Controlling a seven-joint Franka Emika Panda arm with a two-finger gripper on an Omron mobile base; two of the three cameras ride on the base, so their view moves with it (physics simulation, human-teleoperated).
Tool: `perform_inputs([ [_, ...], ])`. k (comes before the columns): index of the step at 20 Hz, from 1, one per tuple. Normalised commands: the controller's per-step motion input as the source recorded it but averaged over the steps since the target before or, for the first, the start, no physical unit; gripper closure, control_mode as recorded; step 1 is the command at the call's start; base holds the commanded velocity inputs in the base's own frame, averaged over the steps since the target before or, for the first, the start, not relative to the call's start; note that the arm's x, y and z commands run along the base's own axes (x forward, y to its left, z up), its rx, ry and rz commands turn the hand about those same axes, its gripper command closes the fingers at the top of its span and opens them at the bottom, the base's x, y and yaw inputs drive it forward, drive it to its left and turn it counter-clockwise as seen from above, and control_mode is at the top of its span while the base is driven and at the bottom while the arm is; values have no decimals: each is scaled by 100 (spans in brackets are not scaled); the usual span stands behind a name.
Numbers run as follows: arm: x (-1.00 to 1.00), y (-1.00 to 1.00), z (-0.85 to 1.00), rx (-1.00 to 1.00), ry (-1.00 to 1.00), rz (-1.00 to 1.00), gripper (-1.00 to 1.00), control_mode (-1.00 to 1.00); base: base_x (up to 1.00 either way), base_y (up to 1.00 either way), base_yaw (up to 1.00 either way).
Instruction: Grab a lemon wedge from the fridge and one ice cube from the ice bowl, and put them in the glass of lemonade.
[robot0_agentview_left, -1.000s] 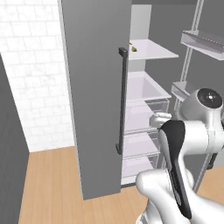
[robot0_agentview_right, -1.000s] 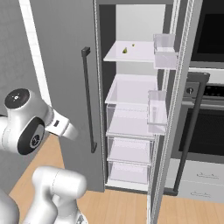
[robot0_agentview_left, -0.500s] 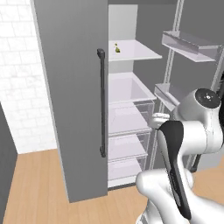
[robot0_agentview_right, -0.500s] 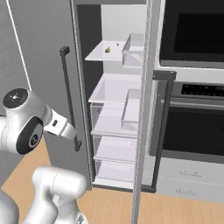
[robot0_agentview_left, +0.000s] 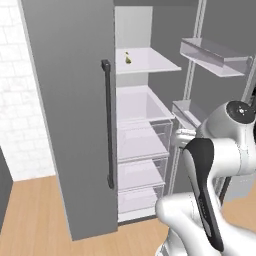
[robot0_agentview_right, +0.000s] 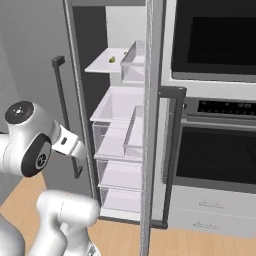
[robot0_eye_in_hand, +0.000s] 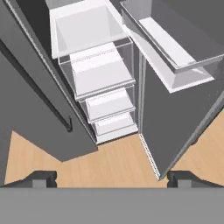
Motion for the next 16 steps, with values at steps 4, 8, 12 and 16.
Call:
perform_inputs([
  [4, 0, 0, 0, 0, 0, 0, -100, 100, 99, 5, 0],
  [8, 0, 0, 0, 0, 0, 0, -100, 100, 100, 0, 0],
  [12, 0, 0, 0, 0, 0, 0, -100, 100, 100, -1, 0],
  [16, 0, 0, 0, 0, 0, 0, -100, 100, 96, -14, 0],
])
